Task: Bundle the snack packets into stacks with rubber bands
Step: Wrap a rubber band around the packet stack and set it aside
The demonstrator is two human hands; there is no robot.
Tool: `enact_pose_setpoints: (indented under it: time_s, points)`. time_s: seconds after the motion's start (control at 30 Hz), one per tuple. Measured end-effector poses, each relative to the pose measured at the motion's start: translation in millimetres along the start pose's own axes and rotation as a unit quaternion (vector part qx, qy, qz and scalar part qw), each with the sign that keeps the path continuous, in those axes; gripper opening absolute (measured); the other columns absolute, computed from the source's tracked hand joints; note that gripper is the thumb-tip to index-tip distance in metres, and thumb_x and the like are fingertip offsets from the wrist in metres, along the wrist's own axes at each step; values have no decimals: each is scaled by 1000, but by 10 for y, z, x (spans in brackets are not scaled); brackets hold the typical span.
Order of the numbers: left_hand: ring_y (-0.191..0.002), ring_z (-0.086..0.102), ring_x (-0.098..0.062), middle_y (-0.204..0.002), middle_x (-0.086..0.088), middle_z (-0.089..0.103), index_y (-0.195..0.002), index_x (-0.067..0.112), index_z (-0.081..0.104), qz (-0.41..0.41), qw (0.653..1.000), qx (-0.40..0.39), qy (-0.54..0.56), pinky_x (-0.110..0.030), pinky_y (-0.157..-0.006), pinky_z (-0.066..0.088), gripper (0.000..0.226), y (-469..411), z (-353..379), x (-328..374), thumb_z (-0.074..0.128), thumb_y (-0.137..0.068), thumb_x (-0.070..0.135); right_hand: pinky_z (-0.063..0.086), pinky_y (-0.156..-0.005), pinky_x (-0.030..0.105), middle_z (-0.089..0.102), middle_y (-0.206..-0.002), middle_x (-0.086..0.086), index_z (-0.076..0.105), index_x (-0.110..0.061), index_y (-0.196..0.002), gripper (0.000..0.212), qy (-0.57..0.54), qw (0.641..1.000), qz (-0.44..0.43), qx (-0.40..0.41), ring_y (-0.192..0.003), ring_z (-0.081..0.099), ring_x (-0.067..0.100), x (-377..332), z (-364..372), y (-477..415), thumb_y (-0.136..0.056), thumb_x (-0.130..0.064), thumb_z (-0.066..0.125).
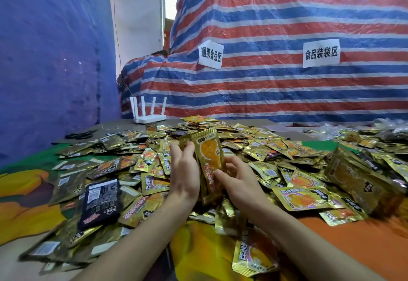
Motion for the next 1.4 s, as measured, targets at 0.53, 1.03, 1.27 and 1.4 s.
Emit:
enact_pose_setpoints:
  time_s: [0.53,1.03,1.27,1.4]
  points:
    - [-63,59,-25,-72,-13,60,-92,1,61,-91,994,-54,37,-29,-50,51,20,-29,-147,-122,65,-73,8,59,-80,38,60,-121,19,53,-7,-127,31,-123,976,-25,-176,-102,67,26,-49,158,105,-96,-4,61]
    - [-78,70,-18,-90,-14,66,-118,11,49,1,945,-324,-37,-30,-62,56,59,202,133,-89,55,-60,2,51,-76,9,40,-139,1,27,-26,-148,111,81,985,-84,-125,-125,47,13,-188,-169,36,-63,-3,93]
    - [-73,62,-23,-82,-7,63,-114,5,47,45,984,-165,45,-36,-65,57,44,166,80,-53,64,-74,11,34,-113,18,12,-163,-10,-10,-54,-153,147,176,943,-190,-211,-146,30,7,-366,-46,154,-58,-27,99]
    - [-72,67,-16,-80,-2,63,-114,10,49,26,986,-152,62,-28,-60,56,31,214,106,-158,65,-89,0,34,-120,36,18,-162,0,-5,-42,-158,142,213,922,-219,-239,-148,31,16,-338,103,191,-62,-18,97]
Point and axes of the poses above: each hand's wrist, its own y-axis away from the middle knuckle, its own z-axis out of the palm, x = y × z, the point moved 6 cm from there along -y, towards the middle knuckle
